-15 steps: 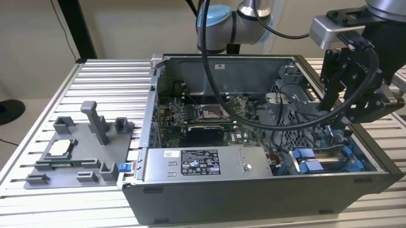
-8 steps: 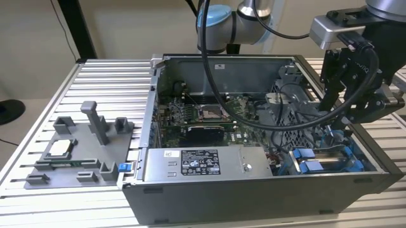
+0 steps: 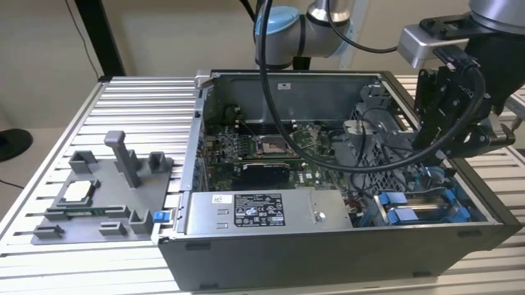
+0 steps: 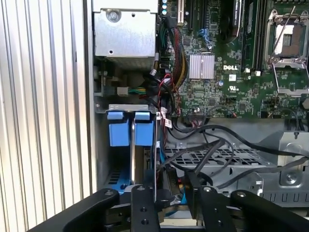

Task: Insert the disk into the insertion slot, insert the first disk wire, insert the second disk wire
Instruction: 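Insert the first disk wire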

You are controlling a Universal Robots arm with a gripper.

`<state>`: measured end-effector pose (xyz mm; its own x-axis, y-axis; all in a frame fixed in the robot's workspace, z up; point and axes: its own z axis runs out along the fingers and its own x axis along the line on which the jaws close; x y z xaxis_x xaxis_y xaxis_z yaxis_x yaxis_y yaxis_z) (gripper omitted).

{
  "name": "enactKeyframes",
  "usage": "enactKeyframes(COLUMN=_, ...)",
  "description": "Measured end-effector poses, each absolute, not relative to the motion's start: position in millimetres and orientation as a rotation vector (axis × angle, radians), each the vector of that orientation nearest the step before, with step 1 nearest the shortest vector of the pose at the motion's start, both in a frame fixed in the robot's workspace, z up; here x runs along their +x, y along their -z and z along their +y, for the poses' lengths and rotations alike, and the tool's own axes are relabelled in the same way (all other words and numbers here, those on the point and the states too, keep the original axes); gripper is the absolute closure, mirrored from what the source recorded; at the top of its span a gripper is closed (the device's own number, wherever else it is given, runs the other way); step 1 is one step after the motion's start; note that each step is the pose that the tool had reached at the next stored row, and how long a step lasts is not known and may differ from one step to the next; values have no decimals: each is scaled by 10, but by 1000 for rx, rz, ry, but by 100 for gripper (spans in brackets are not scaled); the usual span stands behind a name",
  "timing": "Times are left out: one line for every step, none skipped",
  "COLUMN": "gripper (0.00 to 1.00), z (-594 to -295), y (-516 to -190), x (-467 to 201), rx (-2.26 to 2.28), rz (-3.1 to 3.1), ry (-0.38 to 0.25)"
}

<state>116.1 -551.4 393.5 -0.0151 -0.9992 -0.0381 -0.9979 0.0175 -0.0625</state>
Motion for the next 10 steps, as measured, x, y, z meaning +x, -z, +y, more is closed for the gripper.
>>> enactKeyframes(gripper=100, z=-5514, y=-3935, x=1161, rx=-2153, rz=2189, ry=28)
enactKeyframes(gripper=100, z=-5514, y=-3935, x=1161, rx=-2153, rz=2189, ry=28)
enactKeyframes(gripper=100, z=-5513, y=-3932, x=1160, rx=-2153, rz=2189, ry=27)
enactKeyframes(gripper=100, z=-5511, y=-3930, x=1159, rx=-2153, rz=2189, ry=27)
enactKeyframes(gripper=100, z=-5508, y=-3928, x=1157, rx=-2153, rz=2189, ry=27)
enactKeyframes(gripper=100, z=-5505, y=-3926, x=1157, rx=-2153, rz=2189, ry=27)
enactKeyframes(gripper=100, z=-5503, y=-3926, x=1157, rx=-2153, rz=2189, ry=27)
enactKeyframes(gripper=100, z=-5502, y=-3926, x=1157, rx=-2153, rz=2189, ry=27)
enactKeyframes(gripper=100, z=-5496, y=-3926, x=1157, rx=-2153, rz=2189, ry=27)
enactKeyframes(gripper=100, z=-5495, y=-3926, x=1157, rx=-2153, rz=2189, ry=28)
